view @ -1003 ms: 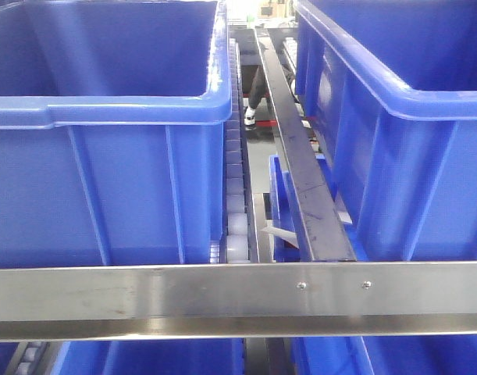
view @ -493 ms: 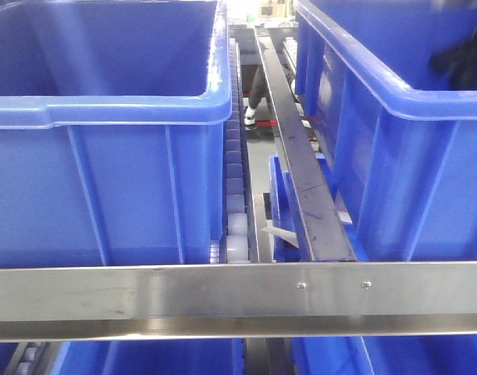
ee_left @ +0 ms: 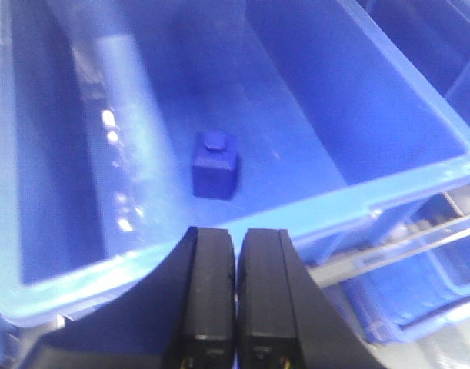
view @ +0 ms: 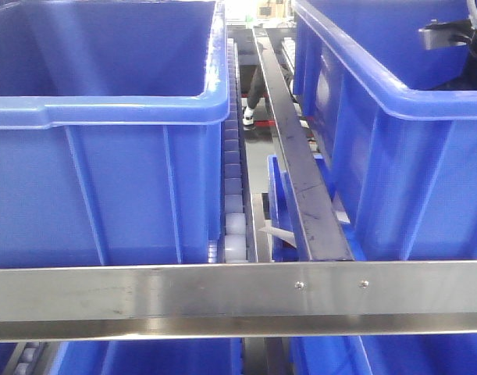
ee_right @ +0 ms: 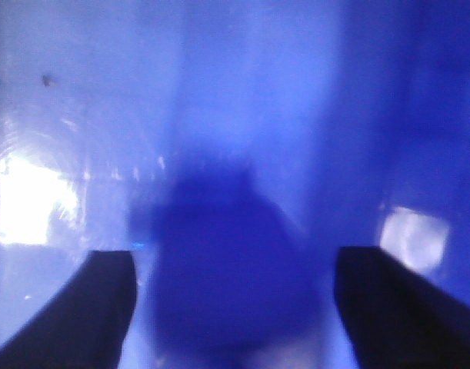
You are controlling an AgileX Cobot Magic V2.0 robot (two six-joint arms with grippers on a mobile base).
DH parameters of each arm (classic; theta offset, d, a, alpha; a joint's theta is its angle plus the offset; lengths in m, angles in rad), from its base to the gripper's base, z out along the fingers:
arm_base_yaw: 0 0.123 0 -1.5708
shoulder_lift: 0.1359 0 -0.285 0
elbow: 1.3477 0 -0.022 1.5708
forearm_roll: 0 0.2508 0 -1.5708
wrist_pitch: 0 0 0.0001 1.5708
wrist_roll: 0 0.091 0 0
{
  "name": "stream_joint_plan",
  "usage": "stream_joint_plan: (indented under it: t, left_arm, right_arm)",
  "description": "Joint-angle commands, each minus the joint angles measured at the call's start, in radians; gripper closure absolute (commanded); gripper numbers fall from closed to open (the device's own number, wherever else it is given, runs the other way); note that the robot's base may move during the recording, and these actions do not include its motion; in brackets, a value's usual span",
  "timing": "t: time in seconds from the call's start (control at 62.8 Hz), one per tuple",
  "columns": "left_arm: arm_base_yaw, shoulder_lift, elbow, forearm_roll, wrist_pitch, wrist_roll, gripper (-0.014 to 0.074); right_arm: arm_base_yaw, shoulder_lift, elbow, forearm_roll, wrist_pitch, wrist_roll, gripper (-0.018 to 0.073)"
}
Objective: Pick and sort blue part to right shelf
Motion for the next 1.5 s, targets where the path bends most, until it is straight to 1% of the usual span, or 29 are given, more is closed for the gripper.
stream_joint_plan:
  t: [0.0,0.08,0.143,0.223,0.286,0.318,0.398,0.43,0.541,0.621,0.796,0.955,1.05,1.146,1.305,1.48]
  left_arm:
    - [0.0,-0.006,-0.047,-0.009,-0.032,-0.016,0.0472]
    - [0.0,-0.049,-0.048,0.033,-0.016,-0.031,0.0472]
    - [0.0,-0.1,-0.042,0.113,-0.014,-0.071,0.0472]
    - [0.0,-0.18,-0.031,0.223,-0.008,-0.122,0.0473]
    - [0.0,-0.24,-0.022,0.278,0.006,-0.127,0.0473]
    - [0.0,-0.264,-0.013,0.306,0.013,-0.127,0.0473]
    - [0.0,-0.327,0.006,0.335,0.02,-0.127,0.0473]
    - [0.0,-0.343,0.012,0.335,0.02,-0.127,0.0472]
    - [0.0,-0.375,0.047,0.335,0.014,-0.138,0.0472]
    - [0.0,-0.375,0.073,0.335,-0.004,-0.145,0.0473]
    - [0.0,-0.375,0.126,0.338,-0.103,-0.145,0.0473]
    - [0.0,-0.375,0.168,0.343,-0.17,-0.145,0.0473]
    - [0.0,-0.375,0.189,0.343,-0.2,-0.145,0.0473]
    - [0.0,-0.375,0.205,0.343,-0.227,-0.145,0.0473]
    - [0.0,-0.375,0.23,0.343,-0.274,-0.145,0.0472]
    - [0.0,-0.375,0.234,0.343,-0.277,-0.145,0.0473]
  right_arm:
    - [-0.005,-0.083,-0.036,-0.016,-0.023,-0.01,-0.0048]
    - [-0.005,-0.119,-0.036,-0.016,-0.028,-0.01,-0.0013]
    - [-0.005,-0.157,-0.035,-0.016,-0.028,-0.01,0.0035]
    - [-0.004,-0.208,-0.033,-0.016,-0.025,-0.01,0.0167]
    - [-0.003,-0.247,-0.033,-0.016,-0.019,-0.01,0.0307]
    - [-0.003,-0.267,-0.033,-0.016,-0.012,-0.01,0.0361]
    - [-0.003,-0.316,-0.033,-0.016,0.004,-0.01,0.0472]
    - [-0.003,-0.34,-0.031,-0.014,0.008,-0.01,0.0502]
    - [-0.002,-0.432,0.004,-0.003,-0.002,-0.01,0.0501]
    - [0.004,-0.511,0.066,0.0,-0.017,-0.01,0.0501]
    - [0.049,-0.739,0.29,0.0,-0.123,-0.01,0.0501]
    - [0.092,-0.959,0.517,0.001,-0.233,-0.01,0.0501]
    - [0.095,-1.103,0.629,0.004,-0.281,-0.01,0.0501]
    - [0.095,-1.249,0.722,0.004,-0.293,-0.01,0.0501]
    - [0.095,-1.458,0.822,0.004,-0.293,-0.01,0.0501]
    - [0.095,-1.678,0.875,0.004,-0.328,-0.01,0.0501]
